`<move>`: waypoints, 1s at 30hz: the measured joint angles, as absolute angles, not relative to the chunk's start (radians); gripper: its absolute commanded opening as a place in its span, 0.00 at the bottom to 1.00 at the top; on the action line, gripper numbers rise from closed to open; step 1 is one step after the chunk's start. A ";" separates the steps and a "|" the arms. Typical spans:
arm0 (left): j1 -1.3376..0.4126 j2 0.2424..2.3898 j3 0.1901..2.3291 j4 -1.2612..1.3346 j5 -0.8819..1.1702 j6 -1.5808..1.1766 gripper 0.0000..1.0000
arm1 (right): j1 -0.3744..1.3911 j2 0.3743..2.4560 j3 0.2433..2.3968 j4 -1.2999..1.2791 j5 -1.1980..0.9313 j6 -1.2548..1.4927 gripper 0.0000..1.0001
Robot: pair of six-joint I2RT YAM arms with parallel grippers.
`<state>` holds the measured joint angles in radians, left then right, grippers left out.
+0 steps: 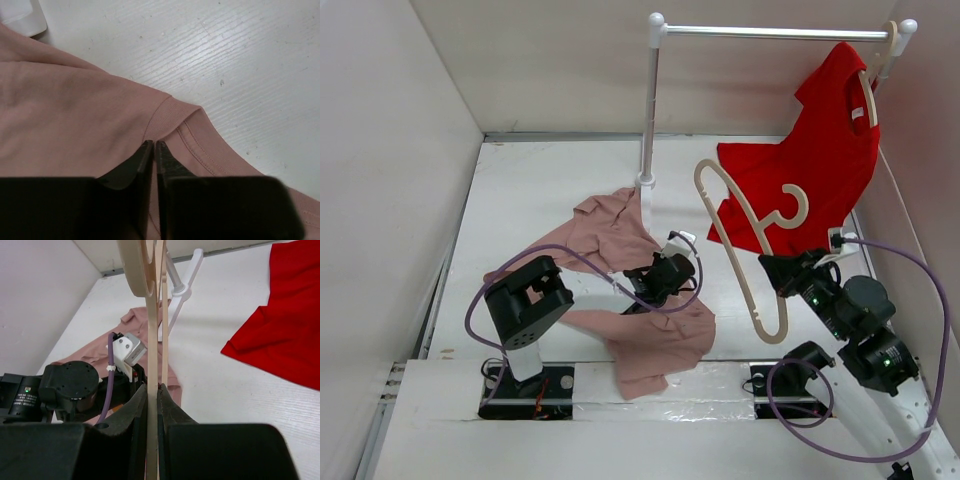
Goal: Place the t-shirt on the hanger
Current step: Pick up the hanger from the clothesline.
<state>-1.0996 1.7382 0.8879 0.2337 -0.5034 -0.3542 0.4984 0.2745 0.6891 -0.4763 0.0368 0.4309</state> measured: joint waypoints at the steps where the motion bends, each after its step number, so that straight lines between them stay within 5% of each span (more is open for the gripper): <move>1: -1.100 1.742 0.891 0.234 -0.506 -0.352 0.00 | 0.498 0.274 0.692 -0.485 0.034 0.431 0.00; 11: -1.072 1.736 0.892 0.245 -0.501 -0.344 0.00 | 0.499 0.323 0.834 -0.613 -0.031 0.423 0.00; 15: -1.053 1.714 0.892 0.254 -0.451 -0.328 0.13 | 0.499 0.319 0.838 -0.653 -0.039 0.424 0.00; 19: -1.053 1.712 0.892 0.261 -0.418 -0.315 0.00 | 0.499 0.319 0.838 -0.674 -0.052 0.426 0.00; 25: -1.033 1.703 0.878 0.275 -0.394 -0.315 0.00 | 0.499 0.359 0.908 -0.784 -0.060 0.420 0.00; 30: -0.964 1.663 0.855 0.274 -0.301 -0.307 0.39 | 0.499 0.403 1.023 -0.868 -0.056 0.393 0.00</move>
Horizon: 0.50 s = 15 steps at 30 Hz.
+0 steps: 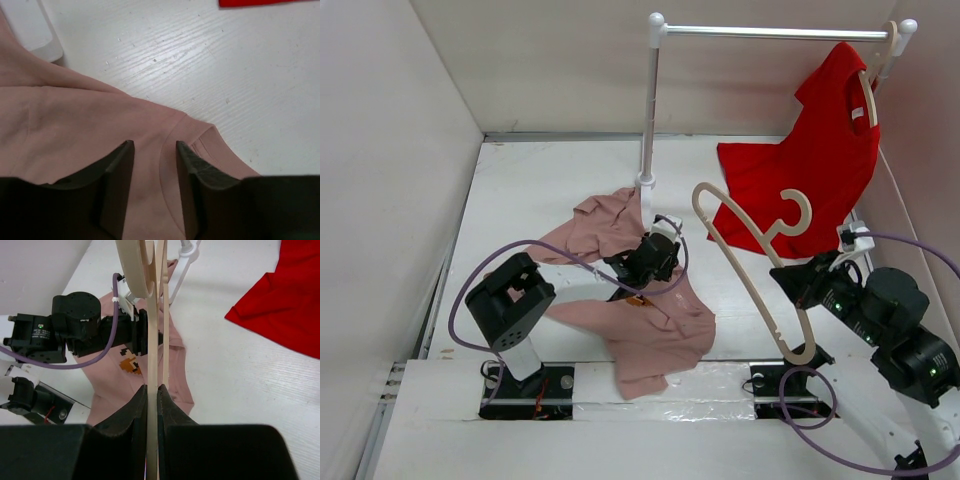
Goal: Place the t-shirt on the hanger
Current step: Pick up the hanger from the clothesline.
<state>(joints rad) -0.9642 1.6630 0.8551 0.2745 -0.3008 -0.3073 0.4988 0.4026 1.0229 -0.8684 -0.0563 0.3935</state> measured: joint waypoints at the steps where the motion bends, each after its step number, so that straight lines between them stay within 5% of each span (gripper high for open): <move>1: -0.958 1.660 0.855 0.273 -0.286 -0.308 0.40 | 0.499 0.400 1.030 -0.872 -0.055 0.391 0.00; 9: -0.971 1.645 0.824 0.269 -0.191 -0.291 0.38 | 0.499 0.371 0.996 -0.890 -0.055 0.392 0.00; 15: -0.974 1.656 0.825 0.271 -0.187 -0.278 0.22 | 0.499 0.374 0.974 -0.890 -0.080 0.393 0.00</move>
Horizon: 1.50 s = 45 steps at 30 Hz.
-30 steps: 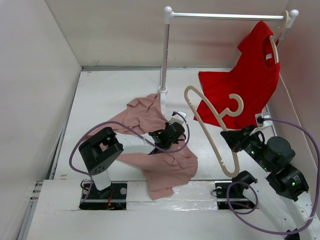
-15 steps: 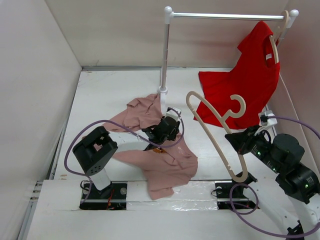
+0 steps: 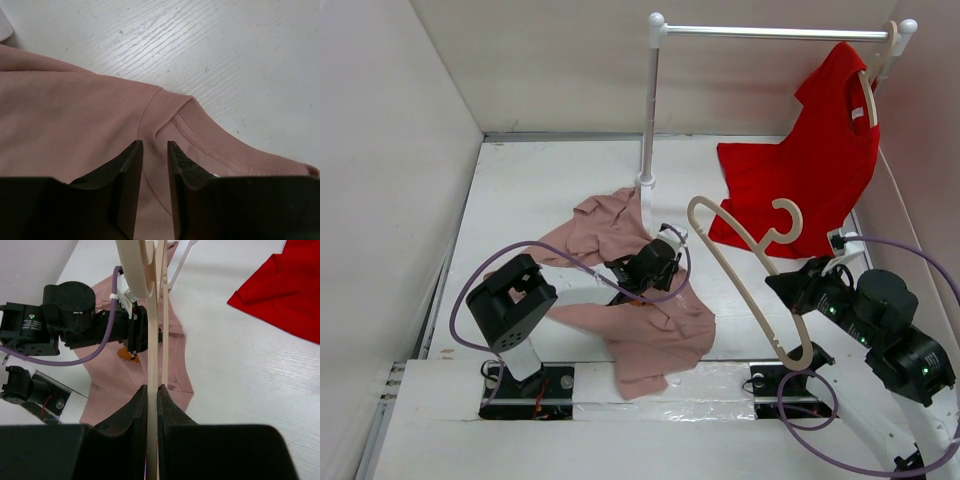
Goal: Place the t-shirt on the hanger
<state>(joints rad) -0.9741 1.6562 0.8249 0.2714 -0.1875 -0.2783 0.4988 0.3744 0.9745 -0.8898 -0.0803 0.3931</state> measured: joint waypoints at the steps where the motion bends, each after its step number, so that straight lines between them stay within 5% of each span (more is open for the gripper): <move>1: -0.974 1.661 0.825 0.271 -0.192 -0.277 0.20 | 0.499 0.374 0.972 -0.890 -0.087 0.393 0.00; 10: -0.974 1.674 0.835 0.272 -0.224 -0.271 0.00 | 0.499 0.353 0.928 -0.883 -0.156 0.401 0.00; 27: -0.783 1.590 0.824 0.320 -0.109 -0.305 0.00 | 0.499 0.422 0.983 -1.002 -0.157 0.369 0.00; 45: -0.780 1.490 0.793 0.348 -0.016 -0.344 0.00 | 0.499 0.472 0.899 -0.959 -0.276 0.370 0.00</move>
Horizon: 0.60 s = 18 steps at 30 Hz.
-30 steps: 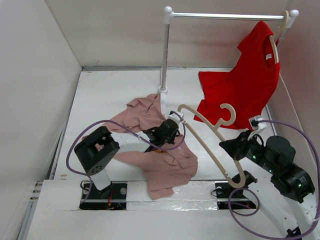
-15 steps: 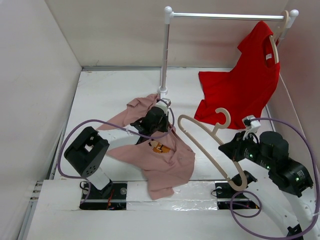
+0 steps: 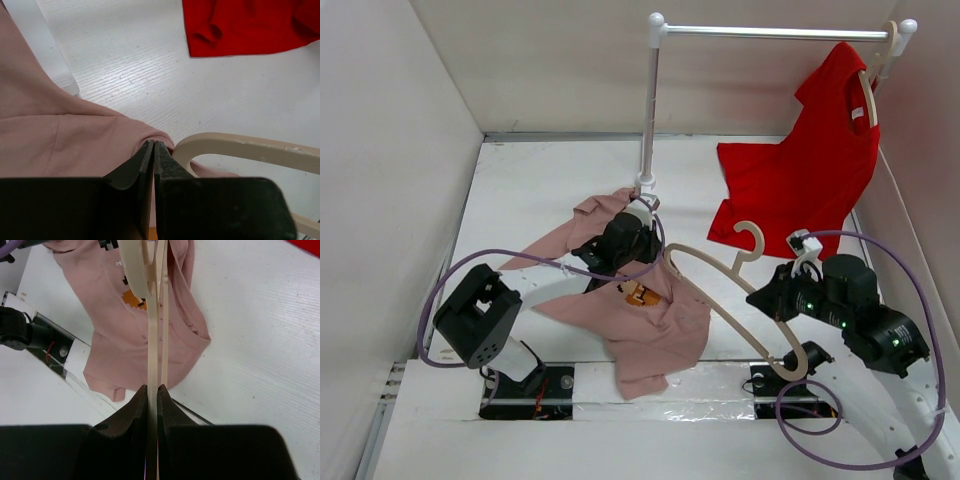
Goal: Place the t-shirt on the hanger
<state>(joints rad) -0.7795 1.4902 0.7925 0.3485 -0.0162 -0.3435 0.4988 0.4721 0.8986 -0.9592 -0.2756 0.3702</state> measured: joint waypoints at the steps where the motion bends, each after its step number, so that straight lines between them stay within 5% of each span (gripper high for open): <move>1: -0.780 1.489 0.793 0.349 -0.015 -0.344 0.00 | 0.499 0.476 0.896 -0.960 -0.281 0.370 0.00; 18: -0.791 1.219 0.723 0.340 0.088 -0.400 0.00 | 0.499 0.543 0.832 -0.845 -0.336 0.382 0.00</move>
